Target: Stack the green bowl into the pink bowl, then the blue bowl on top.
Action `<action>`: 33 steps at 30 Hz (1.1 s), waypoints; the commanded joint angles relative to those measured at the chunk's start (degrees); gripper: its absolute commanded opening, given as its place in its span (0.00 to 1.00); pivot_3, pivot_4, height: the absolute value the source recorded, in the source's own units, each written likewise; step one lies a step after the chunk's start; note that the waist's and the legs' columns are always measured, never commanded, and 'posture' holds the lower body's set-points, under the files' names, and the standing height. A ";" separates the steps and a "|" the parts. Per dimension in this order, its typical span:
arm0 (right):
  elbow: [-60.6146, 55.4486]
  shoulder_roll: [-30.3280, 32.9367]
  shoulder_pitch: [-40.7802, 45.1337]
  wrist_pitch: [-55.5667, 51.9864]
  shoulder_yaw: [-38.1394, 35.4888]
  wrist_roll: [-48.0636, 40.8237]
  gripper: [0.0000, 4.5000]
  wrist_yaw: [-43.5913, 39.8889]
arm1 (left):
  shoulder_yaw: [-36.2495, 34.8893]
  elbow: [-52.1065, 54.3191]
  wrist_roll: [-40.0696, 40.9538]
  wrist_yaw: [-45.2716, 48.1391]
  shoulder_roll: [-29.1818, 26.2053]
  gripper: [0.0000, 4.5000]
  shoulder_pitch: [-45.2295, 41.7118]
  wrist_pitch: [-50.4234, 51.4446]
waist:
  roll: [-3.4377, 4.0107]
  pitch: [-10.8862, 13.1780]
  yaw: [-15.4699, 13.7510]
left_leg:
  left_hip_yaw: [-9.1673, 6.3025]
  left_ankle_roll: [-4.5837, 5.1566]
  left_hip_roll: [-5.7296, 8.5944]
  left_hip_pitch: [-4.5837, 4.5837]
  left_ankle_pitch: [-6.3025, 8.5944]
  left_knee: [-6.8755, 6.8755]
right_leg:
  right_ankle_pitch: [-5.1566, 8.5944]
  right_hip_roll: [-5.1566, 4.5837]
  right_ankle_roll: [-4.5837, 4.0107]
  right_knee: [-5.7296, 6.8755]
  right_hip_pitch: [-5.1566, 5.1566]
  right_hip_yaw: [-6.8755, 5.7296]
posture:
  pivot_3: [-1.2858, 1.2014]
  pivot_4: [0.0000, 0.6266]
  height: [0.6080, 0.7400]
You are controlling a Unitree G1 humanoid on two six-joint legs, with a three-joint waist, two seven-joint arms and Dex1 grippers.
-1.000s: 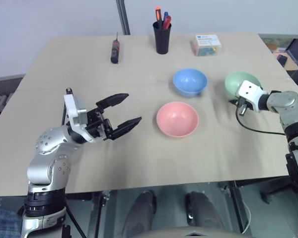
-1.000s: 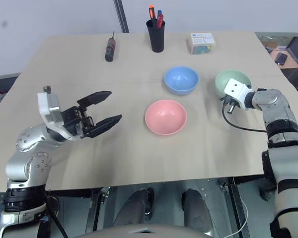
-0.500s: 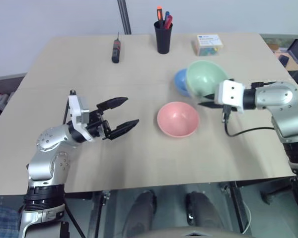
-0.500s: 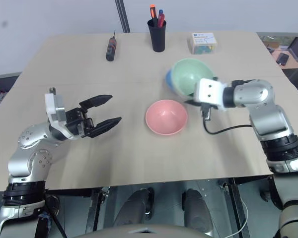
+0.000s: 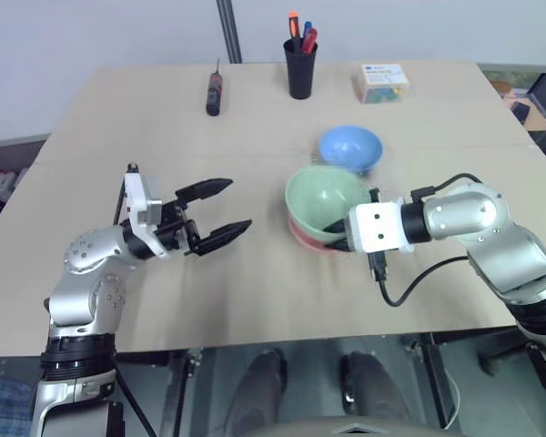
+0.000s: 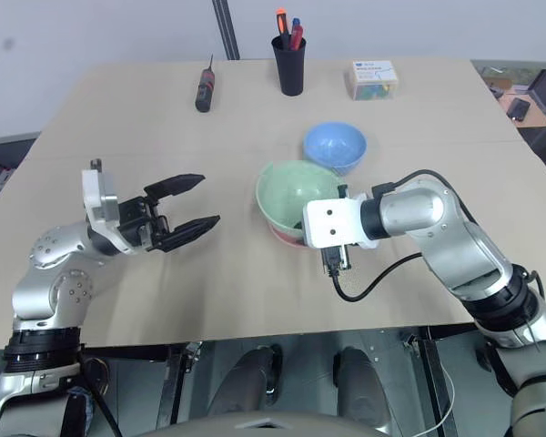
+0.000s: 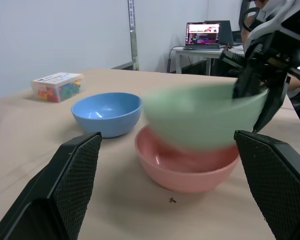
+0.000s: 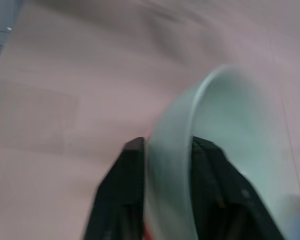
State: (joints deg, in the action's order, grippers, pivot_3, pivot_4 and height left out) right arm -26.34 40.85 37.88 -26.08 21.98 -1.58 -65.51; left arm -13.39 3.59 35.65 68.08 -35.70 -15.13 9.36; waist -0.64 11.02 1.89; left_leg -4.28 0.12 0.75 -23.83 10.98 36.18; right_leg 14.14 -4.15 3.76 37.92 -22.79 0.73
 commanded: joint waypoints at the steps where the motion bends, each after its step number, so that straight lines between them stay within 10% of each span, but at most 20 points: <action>1: -1.67 0.44 1.83 -0.90 -2.46 -0.13 0.64 1.29 | -1.32 -0.35 0.82 -0.48 0.55 1.00 -1.12 -1.59 | 0.00 0.00 0.00 | -0.01 0.00 0.00 0.00 0.00 0.00 | 0.00 0.00 0.00 0.00 0.00 -0.01 | 0.52 0.24 1.00; 11: 9.34 -0.22 11.52 -1.30 -7.39 -2.12 0.64 3.90 | -2.69 -5.06 -1.94 -6.70 1.62 1.00 -3.43 -4.46 | -0.01 0.00 0.14 | -0.01 0.00 -0.01 0.02 0.00 -0.01 | 0.00 0.02 0.00 0.02 -0.01 -0.02 | 0.52 0.24 1.00; 33: 82.33 -19.45 28.50 33.06 -2.47 13.78 0.64 19.58 | -0.05 -18.29 -8.69 -12.88 6.04 1.00 -13.98 -11.31 | -0.03 0.00 0.50 | 0.16 -0.02 0.06 -0.05 -0.01 -0.24 | -0.03 0.03 -0.02 0.05 -0.27 0.16 | 0.52 0.24 1.00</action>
State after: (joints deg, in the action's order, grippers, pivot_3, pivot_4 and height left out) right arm 54.06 21.48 63.87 4.22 20.02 11.41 -47.53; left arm -12.94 -14.87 27.17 55.72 -29.61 -27.87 -0.47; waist -0.67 11.02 2.39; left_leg -4.10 0.10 0.81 -23.89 10.97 35.90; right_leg 14.11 -4.12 3.74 37.97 -23.07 0.90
